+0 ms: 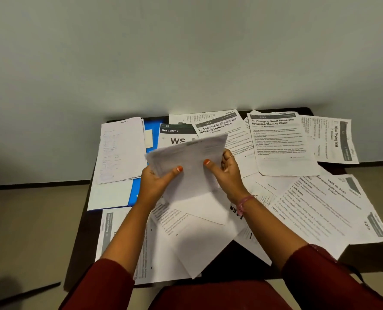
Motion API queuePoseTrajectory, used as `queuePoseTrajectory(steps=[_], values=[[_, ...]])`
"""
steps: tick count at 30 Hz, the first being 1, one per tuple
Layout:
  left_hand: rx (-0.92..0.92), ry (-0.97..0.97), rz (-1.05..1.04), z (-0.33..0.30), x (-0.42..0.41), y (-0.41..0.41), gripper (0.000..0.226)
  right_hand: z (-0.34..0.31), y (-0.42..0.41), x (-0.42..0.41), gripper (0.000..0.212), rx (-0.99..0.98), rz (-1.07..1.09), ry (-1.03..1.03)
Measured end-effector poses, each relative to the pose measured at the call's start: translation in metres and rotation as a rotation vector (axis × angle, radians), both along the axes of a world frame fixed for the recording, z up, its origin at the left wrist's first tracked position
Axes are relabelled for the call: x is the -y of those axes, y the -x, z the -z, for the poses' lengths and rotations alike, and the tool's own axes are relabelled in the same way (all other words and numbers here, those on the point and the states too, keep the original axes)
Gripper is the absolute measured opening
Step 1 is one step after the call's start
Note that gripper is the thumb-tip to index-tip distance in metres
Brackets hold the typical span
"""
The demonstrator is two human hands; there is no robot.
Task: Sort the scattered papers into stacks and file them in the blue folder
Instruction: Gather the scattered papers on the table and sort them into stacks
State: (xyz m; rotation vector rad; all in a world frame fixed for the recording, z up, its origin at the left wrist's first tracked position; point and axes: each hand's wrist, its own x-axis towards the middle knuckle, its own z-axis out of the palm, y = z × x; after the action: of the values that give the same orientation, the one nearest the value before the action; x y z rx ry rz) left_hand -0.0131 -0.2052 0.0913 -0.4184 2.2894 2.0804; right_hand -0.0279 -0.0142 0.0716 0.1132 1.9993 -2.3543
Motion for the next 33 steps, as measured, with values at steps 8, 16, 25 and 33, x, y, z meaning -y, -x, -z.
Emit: queuePoseTrajectory(steps=[8,16,25,33], values=[[0.000,0.020,0.042,0.006,0.006,-0.004,0.035,0.013,-0.005,0.006,0.034,-0.004,0.020,-0.055],[0.090,0.030,0.027,0.027,-0.003,-0.008,0.043,0.027,-0.009,-0.001,0.027,0.009,-0.003,-0.133],[0.190,0.041,0.064,0.043,-0.001,-0.019,0.050,0.052,-0.010,-0.008,0.030,0.054,-0.050,-0.303],[0.266,-0.013,0.039,0.070,0.002,-0.022,0.039,0.066,-0.002,0.005,0.022,0.112,0.025,-0.506]])
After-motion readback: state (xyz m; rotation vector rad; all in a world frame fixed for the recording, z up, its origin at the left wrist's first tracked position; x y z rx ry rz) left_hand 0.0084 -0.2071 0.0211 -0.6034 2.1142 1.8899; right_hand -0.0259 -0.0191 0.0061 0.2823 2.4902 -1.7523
